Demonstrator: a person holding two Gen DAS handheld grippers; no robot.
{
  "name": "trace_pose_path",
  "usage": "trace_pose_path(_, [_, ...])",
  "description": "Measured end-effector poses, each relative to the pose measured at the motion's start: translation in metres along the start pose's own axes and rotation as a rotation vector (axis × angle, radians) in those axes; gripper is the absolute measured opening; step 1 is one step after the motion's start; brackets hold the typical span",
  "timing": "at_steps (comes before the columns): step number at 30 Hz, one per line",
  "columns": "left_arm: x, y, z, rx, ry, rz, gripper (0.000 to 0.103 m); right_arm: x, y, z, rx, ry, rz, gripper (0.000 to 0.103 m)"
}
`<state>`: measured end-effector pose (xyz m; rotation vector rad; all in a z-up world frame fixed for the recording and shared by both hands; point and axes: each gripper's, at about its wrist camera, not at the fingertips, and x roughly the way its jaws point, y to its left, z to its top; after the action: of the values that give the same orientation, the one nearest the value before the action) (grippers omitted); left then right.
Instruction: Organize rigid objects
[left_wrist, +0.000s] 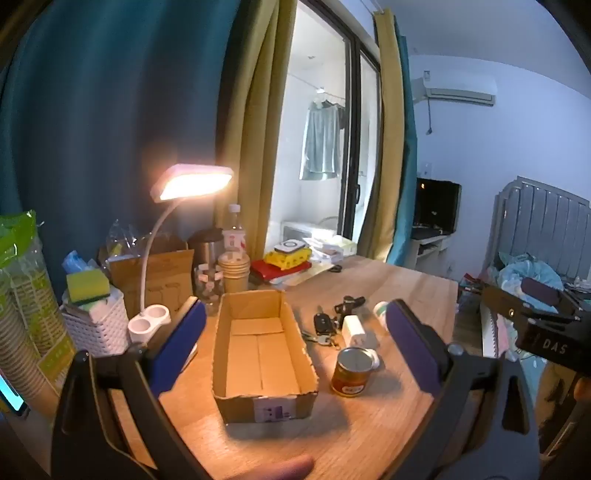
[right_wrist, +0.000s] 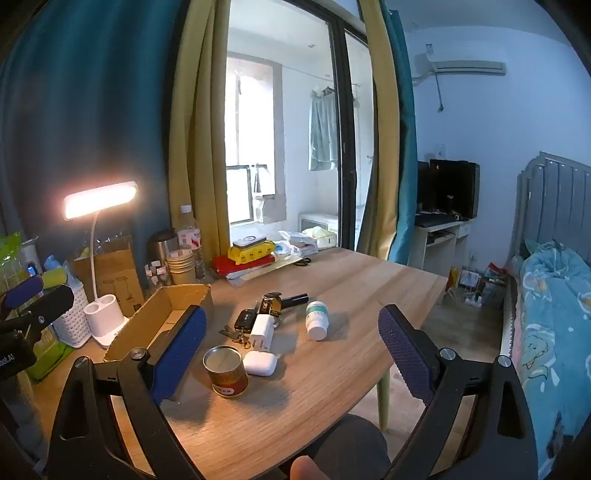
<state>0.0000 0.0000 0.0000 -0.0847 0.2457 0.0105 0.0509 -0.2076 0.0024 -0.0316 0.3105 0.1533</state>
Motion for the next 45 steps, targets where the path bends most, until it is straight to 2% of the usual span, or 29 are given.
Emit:
trace_pose_path(2, [0.000, -0.001, 0.000, 0.032, 0.002, 0.006, 0.099, -0.001, -0.001, 0.001, 0.016, -0.018, 0.006, 0.096])
trace_pose_path(7, [0.003, -0.007, 0.001, 0.032, 0.013, 0.014, 0.099, 0.001, -0.001, -0.004, -0.003, -0.018, 0.002, 0.096])
trace_pose_path(11, [0.003, -0.010, -0.003, 0.011, 0.031, 0.006, 0.099, 0.000, -0.002, -0.001, 0.005, -0.012, 0.006, 0.096])
trace_pose_path(14, [0.009, 0.009, -0.002, -0.038, 0.039, -0.012, 0.099, -0.001, -0.004, 0.000, 0.009, -0.007, 0.011, 0.096])
trace_pose_path(27, [0.013, 0.009, -0.003, -0.040, 0.064, -0.008, 0.099, 0.000, -0.005, 0.000, 0.008, 0.001, 0.013, 0.096])
trace_pose_path(45, [0.011, 0.011, 0.000, -0.044, 0.055, -0.001, 0.099, -0.001, -0.005, -0.002, 0.008, 0.010, 0.016, 0.096])
